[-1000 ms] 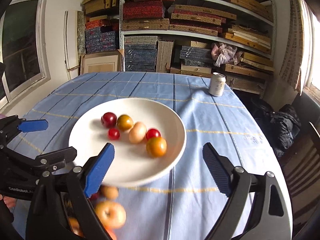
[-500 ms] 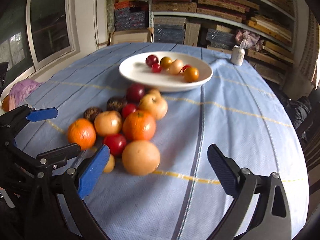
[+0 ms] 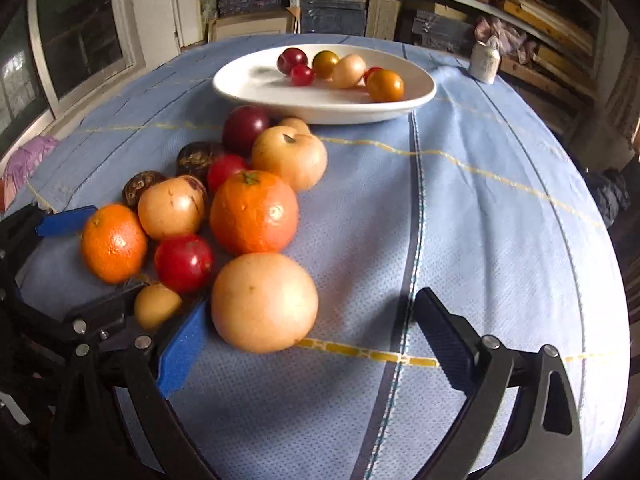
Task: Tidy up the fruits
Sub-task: 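Withdraw both open tools from the plate back to the fruit pile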
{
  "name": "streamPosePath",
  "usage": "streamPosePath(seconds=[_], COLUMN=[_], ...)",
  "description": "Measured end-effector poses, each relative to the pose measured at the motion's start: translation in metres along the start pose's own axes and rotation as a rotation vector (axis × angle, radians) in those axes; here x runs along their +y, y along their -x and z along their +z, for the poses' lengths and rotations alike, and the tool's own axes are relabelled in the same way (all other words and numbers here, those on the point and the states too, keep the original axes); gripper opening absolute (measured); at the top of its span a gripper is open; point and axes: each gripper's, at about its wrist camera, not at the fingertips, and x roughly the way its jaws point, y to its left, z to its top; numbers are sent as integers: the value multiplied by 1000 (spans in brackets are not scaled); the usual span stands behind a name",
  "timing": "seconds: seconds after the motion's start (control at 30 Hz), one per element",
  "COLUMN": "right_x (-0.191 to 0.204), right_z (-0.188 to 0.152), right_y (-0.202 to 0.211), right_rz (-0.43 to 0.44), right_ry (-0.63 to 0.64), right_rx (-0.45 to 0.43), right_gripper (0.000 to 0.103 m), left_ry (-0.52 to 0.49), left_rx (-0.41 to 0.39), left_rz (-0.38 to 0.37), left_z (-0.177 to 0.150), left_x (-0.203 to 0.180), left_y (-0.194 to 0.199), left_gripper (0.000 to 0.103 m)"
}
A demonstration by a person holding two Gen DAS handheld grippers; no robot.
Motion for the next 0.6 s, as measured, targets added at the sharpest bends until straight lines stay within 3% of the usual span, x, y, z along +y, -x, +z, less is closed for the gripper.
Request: streamPosePath(seconds=[0.33, 0.6], right_x=[5, -1], right_z=[0, 0], right_y=[3, 0], right_rz=[-62, -30], right_ry=[21, -3], right_rx=[-19, -8], right_gripper=[92, 92], left_ry=[15, 18], left_rx=[26, 25], left_rz=[-10, -10], left_z=[2, 2], left_x=[-1, -1], left_y=[-4, -4], left_gripper=[100, 100])
